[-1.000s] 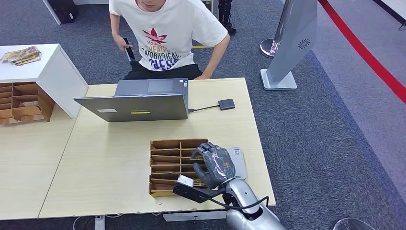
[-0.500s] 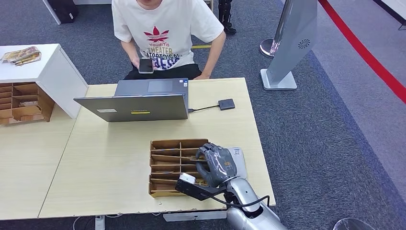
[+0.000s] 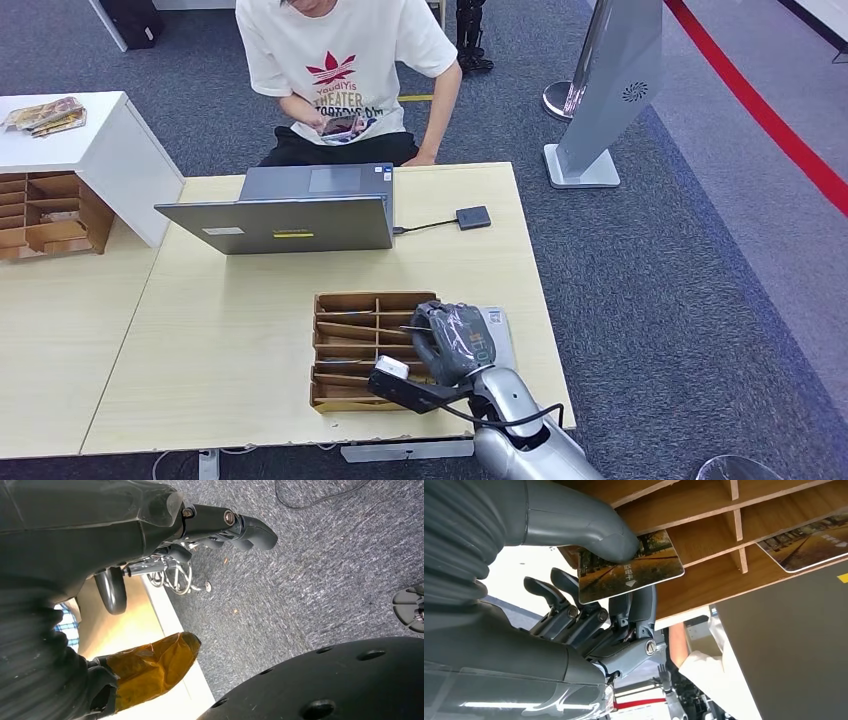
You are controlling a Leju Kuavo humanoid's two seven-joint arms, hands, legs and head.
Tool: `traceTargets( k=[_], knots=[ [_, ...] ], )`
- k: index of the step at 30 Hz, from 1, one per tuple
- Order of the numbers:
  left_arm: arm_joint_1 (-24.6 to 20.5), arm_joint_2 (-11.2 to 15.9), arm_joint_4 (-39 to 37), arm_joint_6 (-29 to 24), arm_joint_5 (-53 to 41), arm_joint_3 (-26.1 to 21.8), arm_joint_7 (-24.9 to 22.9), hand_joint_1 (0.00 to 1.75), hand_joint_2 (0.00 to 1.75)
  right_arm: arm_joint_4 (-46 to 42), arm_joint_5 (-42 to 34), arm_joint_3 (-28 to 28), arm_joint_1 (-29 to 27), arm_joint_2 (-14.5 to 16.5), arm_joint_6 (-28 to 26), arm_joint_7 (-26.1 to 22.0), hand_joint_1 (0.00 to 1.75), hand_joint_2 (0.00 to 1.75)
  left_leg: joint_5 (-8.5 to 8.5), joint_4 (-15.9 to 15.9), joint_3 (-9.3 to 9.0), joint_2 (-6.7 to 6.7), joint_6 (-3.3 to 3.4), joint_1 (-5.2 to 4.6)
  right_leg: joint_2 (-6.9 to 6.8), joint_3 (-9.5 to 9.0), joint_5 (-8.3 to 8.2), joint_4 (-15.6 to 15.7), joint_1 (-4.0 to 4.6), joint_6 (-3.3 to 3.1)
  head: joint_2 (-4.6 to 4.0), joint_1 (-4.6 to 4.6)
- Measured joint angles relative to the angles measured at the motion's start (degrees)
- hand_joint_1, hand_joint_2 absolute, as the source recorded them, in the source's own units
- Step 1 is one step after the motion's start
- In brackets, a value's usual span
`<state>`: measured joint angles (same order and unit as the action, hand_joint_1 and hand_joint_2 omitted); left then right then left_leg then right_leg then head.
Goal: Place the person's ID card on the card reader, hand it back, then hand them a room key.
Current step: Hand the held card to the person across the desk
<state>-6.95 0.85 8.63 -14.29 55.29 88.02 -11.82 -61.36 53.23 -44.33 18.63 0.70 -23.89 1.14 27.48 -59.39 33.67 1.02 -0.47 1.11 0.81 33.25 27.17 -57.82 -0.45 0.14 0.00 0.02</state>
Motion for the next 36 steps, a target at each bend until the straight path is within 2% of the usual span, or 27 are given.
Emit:
traceTargets(
  k=[23,27,36],
  knots=[
    [0.0,0.0,0.0,-0.1,0.5,0.0,0.0,0.00,1.75,-1.1,0.2,1.1,-0.1,0.3,-0.9,-0.4,1.75,1.75,0.00,0.0,0.00,0.00,0.00,0.00,0.00,0.01,0.00,0.0,0.00,0.00,0.00,0.00],
    [0.0,0.0,0.0,-0.3,1.5,0.0,0.0,0.00,1.75,-7.6,-3.2,2.9,-1.5,0.0,-2.5,-2.2,1.75,1.75,0.00,0.0,0.01,0.00,0.00,0.00,0.00,0.03,0.00,0.0,0.00,0.00,0.00,0.00],
    [0.1,0.0,0.0,-0.7,3.4,0.0,0.1,0.00,1.75,-29.8,-18.7,8.4,-6.5,-2.7,-2.5,-9.7,1.75,1.75,0.02,0.0,0.03,0.00,0.01,-0.01,0.00,0.04,0.00,0.0,-0.01,0.00,0.00,0.01]
  ],
)
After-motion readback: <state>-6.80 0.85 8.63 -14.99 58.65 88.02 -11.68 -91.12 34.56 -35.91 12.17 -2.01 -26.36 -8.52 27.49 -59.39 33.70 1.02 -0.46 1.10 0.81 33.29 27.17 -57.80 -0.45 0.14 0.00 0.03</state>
